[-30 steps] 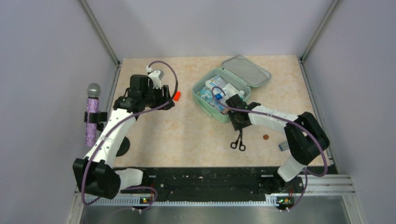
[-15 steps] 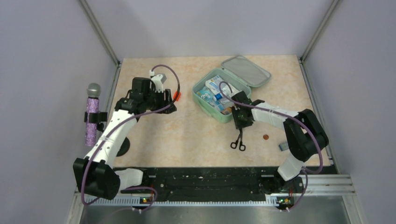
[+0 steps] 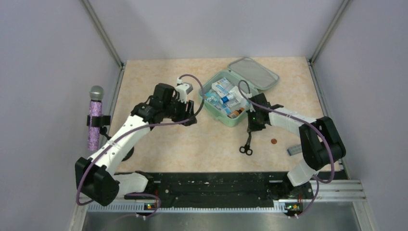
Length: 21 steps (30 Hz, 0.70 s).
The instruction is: Organize the medicine kit
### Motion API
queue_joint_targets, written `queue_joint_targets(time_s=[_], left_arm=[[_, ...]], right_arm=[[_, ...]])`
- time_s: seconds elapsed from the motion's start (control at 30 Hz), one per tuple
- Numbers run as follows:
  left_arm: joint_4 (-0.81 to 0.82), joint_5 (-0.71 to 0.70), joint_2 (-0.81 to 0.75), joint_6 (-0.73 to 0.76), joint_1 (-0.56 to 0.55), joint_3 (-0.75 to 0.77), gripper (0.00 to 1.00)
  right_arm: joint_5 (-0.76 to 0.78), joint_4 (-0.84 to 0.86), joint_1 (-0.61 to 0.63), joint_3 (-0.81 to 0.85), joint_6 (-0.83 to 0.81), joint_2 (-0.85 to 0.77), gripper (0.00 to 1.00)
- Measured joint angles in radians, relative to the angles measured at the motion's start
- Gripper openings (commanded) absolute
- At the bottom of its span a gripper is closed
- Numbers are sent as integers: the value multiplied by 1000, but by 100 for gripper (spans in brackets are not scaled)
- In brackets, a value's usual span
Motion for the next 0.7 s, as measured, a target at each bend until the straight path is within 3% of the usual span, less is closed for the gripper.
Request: queue_joint_targets(time_s=[0.37, 0.7], left_arm=[[104, 1, 151, 54, -246, 10, 56], [233, 69, 412, 49, -432, 145, 57]], right_arm=[[-232, 107, -208, -189, 44, -143, 0], [-278, 158, -274, -281, 101, -220, 0]])
